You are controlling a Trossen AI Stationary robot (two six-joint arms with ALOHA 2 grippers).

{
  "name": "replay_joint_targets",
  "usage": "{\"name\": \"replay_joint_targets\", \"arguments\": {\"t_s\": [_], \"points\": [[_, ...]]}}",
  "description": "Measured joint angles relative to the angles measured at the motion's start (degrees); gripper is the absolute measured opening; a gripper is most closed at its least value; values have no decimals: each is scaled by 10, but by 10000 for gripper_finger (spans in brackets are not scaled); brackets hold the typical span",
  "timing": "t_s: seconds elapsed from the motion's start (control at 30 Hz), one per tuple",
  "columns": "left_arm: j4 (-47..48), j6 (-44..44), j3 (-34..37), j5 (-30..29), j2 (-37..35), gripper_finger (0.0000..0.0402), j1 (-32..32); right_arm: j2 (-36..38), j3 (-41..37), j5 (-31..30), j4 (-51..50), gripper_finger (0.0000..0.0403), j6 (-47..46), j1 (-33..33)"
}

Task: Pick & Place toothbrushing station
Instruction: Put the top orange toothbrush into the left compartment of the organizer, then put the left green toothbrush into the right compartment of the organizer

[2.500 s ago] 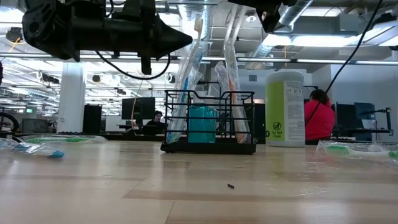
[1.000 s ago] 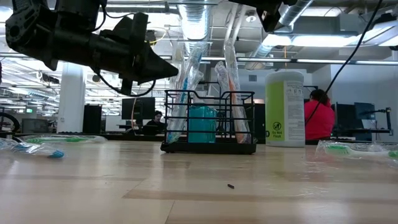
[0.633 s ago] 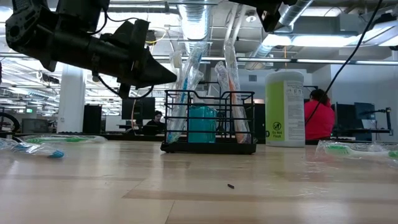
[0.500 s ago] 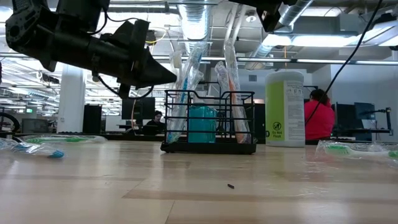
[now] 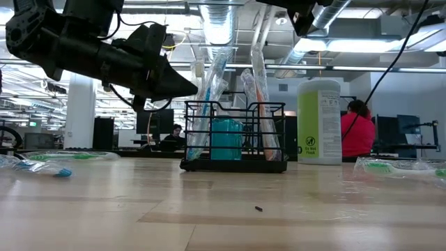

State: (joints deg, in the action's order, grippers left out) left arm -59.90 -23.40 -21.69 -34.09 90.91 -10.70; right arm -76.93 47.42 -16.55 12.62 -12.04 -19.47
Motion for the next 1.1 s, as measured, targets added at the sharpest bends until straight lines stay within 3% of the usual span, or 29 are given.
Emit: {"name": "replay_joint_targets", "arguments": {"t_s": [0.33, 0.8, 1.1], "points": [[0, 4, 0, -1, 0, 15, 0, 0, 0, 0, 0, 0, 0, 0], [-1, 8, 0, -2, 0, 86, 0, 0, 0, 0, -2, 0, -6, 0], [1, 36, 0, 1, -17, 93, -2, 0, 0, 0, -2, 0, -6, 0]]}}
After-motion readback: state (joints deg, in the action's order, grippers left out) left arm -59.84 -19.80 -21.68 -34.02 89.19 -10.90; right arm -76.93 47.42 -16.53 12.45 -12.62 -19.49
